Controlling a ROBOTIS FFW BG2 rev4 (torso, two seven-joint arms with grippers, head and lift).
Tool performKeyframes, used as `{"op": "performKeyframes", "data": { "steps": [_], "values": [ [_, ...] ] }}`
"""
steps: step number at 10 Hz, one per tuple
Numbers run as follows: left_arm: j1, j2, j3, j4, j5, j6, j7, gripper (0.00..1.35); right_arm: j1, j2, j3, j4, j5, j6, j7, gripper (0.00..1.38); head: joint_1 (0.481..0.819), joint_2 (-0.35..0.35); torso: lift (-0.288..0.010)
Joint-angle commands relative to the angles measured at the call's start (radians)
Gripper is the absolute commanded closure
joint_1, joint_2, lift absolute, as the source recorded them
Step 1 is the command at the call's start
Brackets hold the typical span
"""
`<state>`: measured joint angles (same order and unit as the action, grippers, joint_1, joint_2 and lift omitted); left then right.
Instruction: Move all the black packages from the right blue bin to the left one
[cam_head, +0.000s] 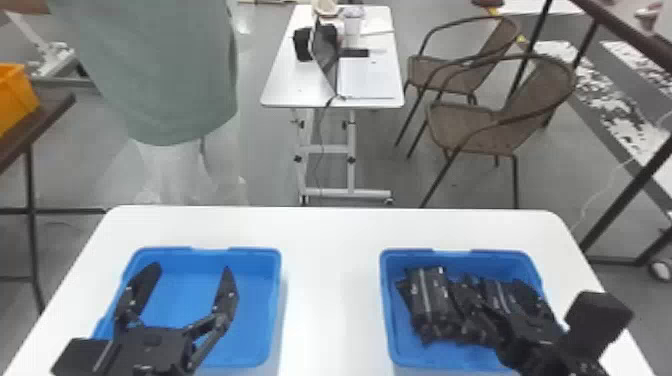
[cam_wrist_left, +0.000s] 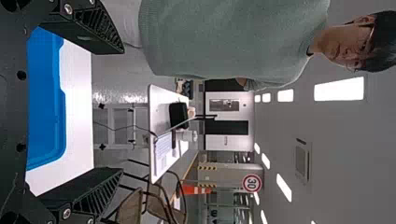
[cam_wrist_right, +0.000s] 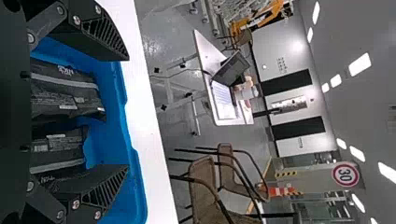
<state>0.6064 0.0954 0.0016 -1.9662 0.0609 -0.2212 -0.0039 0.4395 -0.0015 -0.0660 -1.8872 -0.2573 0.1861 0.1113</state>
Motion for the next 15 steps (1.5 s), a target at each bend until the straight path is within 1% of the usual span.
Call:
{"op": "performKeyframes", "data": {
  "steps": [1,2,3,6,7,10,11,12,13,14,15],
  "values": [
    [-0.008,0.003,0.000,0.004,0.005,-0.001,-0.010,0.12,-0.079,0.002,0.000,0.086,-0.046,0.050,0.002,0.21,0.695,0.010,-0.042],
    [-0.011,0.006,-0.002,0.010,0.013,-0.003,-0.011,0.12,-0.116,0.002,0.002,0.131,-0.080,0.084,0.001,0.21,0.695,0.013,-0.042],
    [-0.013,0.007,-0.003,0.010,0.014,-0.003,-0.011,0.12,-0.139,0.002,0.000,0.141,-0.077,0.127,-0.015,0.21,0.695,0.020,-0.042],
    [-0.017,0.006,-0.002,0.016,0.020,-0.003,-0.019,0.12,-0.214,0.002,-0.001,0.215,-0.132,0.231,-0.068,0.21,0.695,0.023,-0.042],
    [-0.019,0.006,-0.002,0.016,0.020,-0.003,-0.021,0.12,-0.232,0.002,0.000,0.235,-0.166,0.257,-0.096,0.23,0.695,0.025,-0.042],
    [-0.022,0.004,0.000,0.021,0.020,-0.003,-0.025,0.12,-0.266,-0.002,0.017,0.281,-0.211,0.288,-0.108,0.26,0.695,0.034,-0.042],
    [-0.022,0.004,0.001,0.021,0.020,-0.003,-0.027,0.12,-0.275,-0.002,0.023,0.293,-0.226,0.311,-0.124,0.30,0.695,0.039,-0.042],
    [-0.022,0.004,0.001,0.021,0.020,-0.001,-0.028,0.12,-0.286,-0.002,0.026,0.313,-0.238,0.332,-0.124,0.36,0.695,0.048,-0.042],
    [-0.023,0.006,0.001,0.021,0.020,-0.001,-0.031,0.12,-0.280,-0.002,0.034,0.301,-0.252,0.343,-0.148,0.44,0.695,0.059,-0.042],
    [-0.025,0.006,0.001,0.021,0.020,-0.001,-0.033,0.12,-0.271,-0.003,0.032,0.293,-0.292,0.359,-0.182,0.74,0.695,0.064,-0.042],
    [-0.025,0.006,0.001,0.023,0.020,-0.001,-0.036,0.12,-0.265,-0.008,0.031,0.290,-0.319,0.359,-0.193,0.98,0.695,0.066,-0.042]
  ]
}}
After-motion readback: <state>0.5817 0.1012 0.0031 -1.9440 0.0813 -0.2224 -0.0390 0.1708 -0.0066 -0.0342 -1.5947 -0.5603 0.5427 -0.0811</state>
